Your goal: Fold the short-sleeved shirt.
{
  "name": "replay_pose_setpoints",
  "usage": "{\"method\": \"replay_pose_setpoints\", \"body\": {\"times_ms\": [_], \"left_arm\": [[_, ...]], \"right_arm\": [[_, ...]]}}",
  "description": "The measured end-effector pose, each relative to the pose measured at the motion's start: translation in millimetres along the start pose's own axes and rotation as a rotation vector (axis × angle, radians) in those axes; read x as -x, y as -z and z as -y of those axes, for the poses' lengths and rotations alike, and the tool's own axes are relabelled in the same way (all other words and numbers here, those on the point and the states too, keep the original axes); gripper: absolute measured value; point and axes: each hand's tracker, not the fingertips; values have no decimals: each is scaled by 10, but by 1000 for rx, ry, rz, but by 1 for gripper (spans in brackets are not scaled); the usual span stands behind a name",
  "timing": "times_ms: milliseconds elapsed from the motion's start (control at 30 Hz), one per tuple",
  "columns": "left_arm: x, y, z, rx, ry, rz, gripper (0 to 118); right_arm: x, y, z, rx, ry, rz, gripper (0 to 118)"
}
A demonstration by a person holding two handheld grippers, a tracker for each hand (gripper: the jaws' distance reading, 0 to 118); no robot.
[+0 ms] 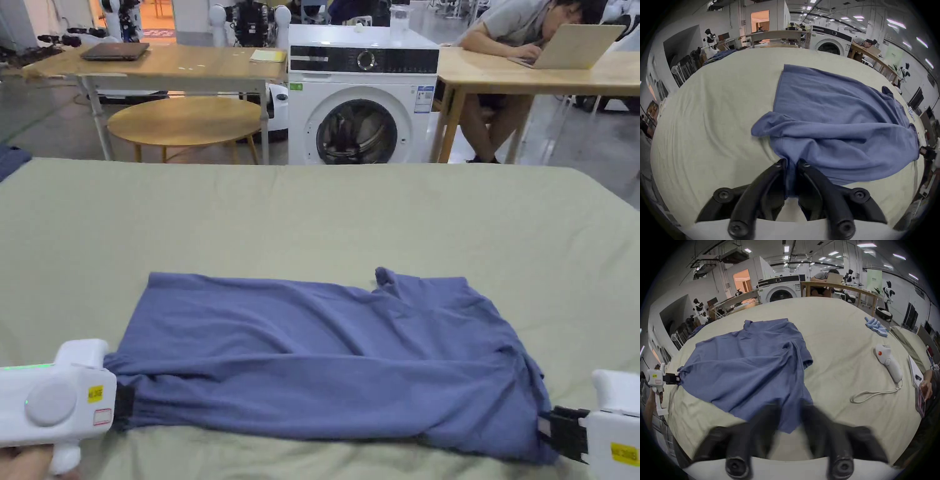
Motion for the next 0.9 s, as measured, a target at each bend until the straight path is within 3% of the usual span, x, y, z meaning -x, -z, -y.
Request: {"method": "replay_pose_setpoints", "body": {"times_ms": [33, 67, 267, 300, 333, 367, 400, 433, 800, 900], "left_arm": [[6, 0, -10, 6, -6, 7, 7], [-1, 7, -10, 7, -4, 3, 7], [4, 9, -6, 8, 2, 7, 7], [3, 10, -6, 7, 3, 7, 7], [2, 10, -6, 7, 6, 6, 7], [-1, 9, -5, 7, 13, 5, 7], [-3, -6, 3, 6, 20, 3, 7], [-5, -12, 3, 5, 28, 1, 7], [103, -475, 77, -32, 40, 15, 5], [82, -588, 168, -29, 59, 15, 3]], "right_arm": [[19, 17, 11, 5, 1, -1, 111], [20, 75, -30, 29, 2, -5, 115], [110, 203, 51, 60, -23, -5, 113], [129, 214, 79, 89, -26, -14, 110], [135, 229, 54, 95, -34, -27, 99], [164, 198, 86, 82, -39, -26, 67], [192, 186, 113, 86, -55, -24, 24], [213, 165, 151, 76, -51, -27, 6], [105, -259, -22, 16, -61, -37, 5], [84, -348, 11, 3, -100, -27, 5]]}}
